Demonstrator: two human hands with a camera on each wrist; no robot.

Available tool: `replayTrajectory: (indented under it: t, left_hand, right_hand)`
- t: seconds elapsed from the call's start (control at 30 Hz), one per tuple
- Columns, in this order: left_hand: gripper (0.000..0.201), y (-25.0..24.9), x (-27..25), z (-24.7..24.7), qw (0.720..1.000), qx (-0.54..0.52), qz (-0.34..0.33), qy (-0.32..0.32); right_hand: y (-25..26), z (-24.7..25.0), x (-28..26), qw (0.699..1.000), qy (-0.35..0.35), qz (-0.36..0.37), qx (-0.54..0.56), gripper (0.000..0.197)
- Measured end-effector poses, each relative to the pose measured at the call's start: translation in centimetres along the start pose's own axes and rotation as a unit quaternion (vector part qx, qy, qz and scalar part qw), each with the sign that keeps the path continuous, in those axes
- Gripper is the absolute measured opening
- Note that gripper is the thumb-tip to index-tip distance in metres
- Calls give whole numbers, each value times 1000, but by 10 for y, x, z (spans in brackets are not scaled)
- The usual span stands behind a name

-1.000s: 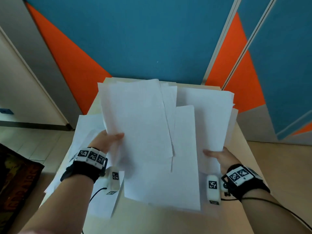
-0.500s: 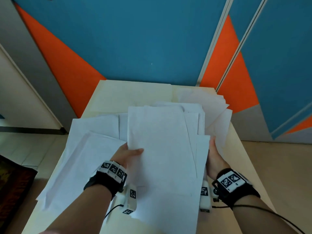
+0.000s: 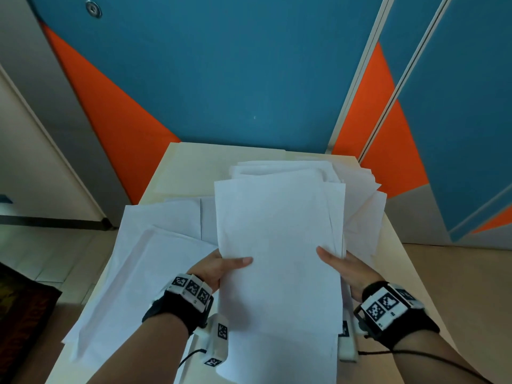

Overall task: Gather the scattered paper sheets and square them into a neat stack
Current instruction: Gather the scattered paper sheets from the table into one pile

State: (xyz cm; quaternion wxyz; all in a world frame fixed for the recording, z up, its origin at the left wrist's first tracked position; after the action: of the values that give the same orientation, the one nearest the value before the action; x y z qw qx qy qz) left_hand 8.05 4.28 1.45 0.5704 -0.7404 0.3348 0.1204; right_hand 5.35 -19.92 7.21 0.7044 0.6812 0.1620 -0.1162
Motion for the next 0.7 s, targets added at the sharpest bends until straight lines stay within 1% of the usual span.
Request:
replayTrajectory:
  t: [0.1, 0.17, 0.2, 0.23, 0.27, 0.3, 0.33, 0.37, 0.4, 0.43, 0.47, 0.5, 0.53, 0.57, 0.6, 0.63, 0.7]
  left_hand:
    - [78, -3, 4, 4, 1000, -8, -9, -27]
    - [59, -10, 3, 7, 999, 6, -26, -36]
    - [48, -13, 2, 9, 999, 10, -32, -40]
    - [41, -15, 2, 10, 998, 10, -37, -45]
    - [42, -17, 3, 12, 998, 10, -43, -53]
    - [49, -18, 5, 15, 997, 10, -50, -63]
    - [59, -19, 8, 20, 995, 15, -53, -77]
    - [67, -19, 9, 25, 994, 34, -50, -96]
    - [69, -18, 9, 35, 989, 71, -42, -124]
    - [65, -18, 7, 49, 978, 128, -36, -164]
    - [60, -17, 3, 68, 954, 201, -30, -219]
    - [58, -16, -5, 90, 915, 284, -14, -288]
    - [60, -15, -16, 112, 863, 359, 15, -356]
    - [64, -12, -29, 134, 811, 410, 56, -412]
    - [71, -4, -41, 155, 772, 434, 108, -452]
    - [79, 3, -54, 171, 748, 435, 159, -476]
    - [99, 20, -69, 199, 722, 424, 234, -495]
  right_hand:
    - [-4, 3, 6, 1000, -9, 9, 21, 104]
    - [-5, 1, 6, 1000, 11, 12, 19, 103]
    - [-6, -1, 7, 1000, 15, 14, 11, 103]
    - [-6, -3, 8, 1000, 9, 14, -5, 102]
    - [-6, -4, 10, 1000, -6, 15, -16, 94]
    - [-4, -4, 13, 999, -24, 17, -25, 77]
    - [-2, -5, 14, 999, -43, 19, -24, 54]
    - [0, -3, 16, 997, -65, 19, -29, 36]
    - [1, 1, 19, 995, -92, 20, -42, 30]
    - [4, 6, 21, 991, -115, 28, -59, 29]
    - [5, 12, 23, 987, -137, 34, -80, 31]
    - [7, 17, 24, 982, -156, 34, -103, 34]
    - [6, 22, 25, 976, -176, 25, -126, 36]
    - [5, 26, 26, 971, -191, 16, -143, 38]
    - [2, 30, 27, 966, -204, 3, -158, 40]
    - [-1, 32, 28, 962, -214, -8, -172, 40]
    - [-6, 34, 29, 953, -226, -34, -197, 40]
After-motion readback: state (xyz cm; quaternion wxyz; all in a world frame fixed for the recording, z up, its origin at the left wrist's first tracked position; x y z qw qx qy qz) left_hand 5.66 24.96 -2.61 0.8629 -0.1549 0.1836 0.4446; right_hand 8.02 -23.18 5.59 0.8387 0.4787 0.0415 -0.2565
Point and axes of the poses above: each hand's wrist, its own x-axis towards the middle knuckle, its own z-axis out of the back of the hand, y = z × x, the point moved 6 cm from there along x, towards the middle knuckle, and after that the axes turned 6 degrees about z, right-handed, at the moved point
